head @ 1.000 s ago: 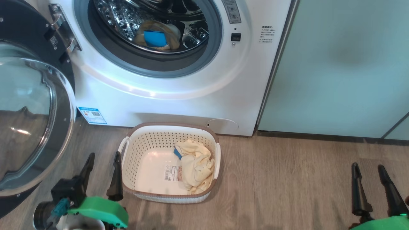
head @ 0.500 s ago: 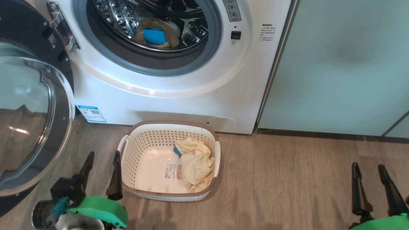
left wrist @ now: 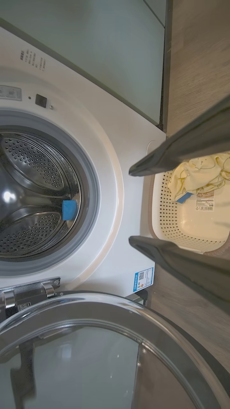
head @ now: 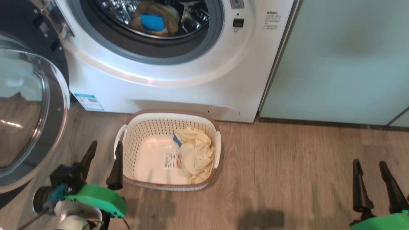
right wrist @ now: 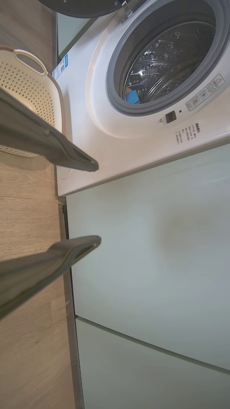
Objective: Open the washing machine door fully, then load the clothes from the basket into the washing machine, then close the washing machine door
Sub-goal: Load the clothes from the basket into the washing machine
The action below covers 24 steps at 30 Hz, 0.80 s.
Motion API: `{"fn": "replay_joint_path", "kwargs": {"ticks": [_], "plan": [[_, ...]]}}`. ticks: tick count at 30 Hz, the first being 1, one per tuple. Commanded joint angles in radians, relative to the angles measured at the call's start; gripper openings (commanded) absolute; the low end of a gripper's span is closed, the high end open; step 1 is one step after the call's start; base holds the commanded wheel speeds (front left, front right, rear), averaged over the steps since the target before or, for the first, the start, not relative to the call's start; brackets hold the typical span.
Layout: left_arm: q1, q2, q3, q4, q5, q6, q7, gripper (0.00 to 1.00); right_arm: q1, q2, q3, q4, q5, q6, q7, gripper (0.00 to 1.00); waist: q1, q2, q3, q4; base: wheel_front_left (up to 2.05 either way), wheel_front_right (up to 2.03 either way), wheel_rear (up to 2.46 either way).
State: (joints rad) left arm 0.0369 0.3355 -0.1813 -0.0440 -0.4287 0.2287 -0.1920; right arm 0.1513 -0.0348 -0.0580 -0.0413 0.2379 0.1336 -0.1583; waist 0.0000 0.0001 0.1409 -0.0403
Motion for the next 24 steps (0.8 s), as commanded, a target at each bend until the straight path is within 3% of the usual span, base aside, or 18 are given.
{"fn": "replay_joint_path", "kwargs": {"ticks": [1, 11, 24], "plan": [[-0.064, 0.030, 0.035, -0.017, -0.010, -0.012, -0.001, 1.00, -0.053, -0.015, 0.017, -0.036, 0.008, -0.003, -0.009, 1.00, 0.0000, -0.0001, 0.022, -0.001, 0.00, 0.00, 0.00], [-0.173, 0.046, 0.003, 0.052, -0.045, -0.101, 0.013, 1.00, -0.101, -0.015, 0.016, -0.040, 0.014, -0.003, -0.026, 1.00, 0.0000, -0.0001, 0.133, -0.017, 0.00, 0.00, 0.00], [-0.402, 0.042, -0.067, 0.263, -0.071, -0.225, 0.055, 1.00, -0.216, -0.015, 0.030, -0.024, 0.043, -0.003, -0.073, 1.00, 0.0000, -0.0001, 0.377, -0.078, 0.00, 0.00, 0.00]]}}
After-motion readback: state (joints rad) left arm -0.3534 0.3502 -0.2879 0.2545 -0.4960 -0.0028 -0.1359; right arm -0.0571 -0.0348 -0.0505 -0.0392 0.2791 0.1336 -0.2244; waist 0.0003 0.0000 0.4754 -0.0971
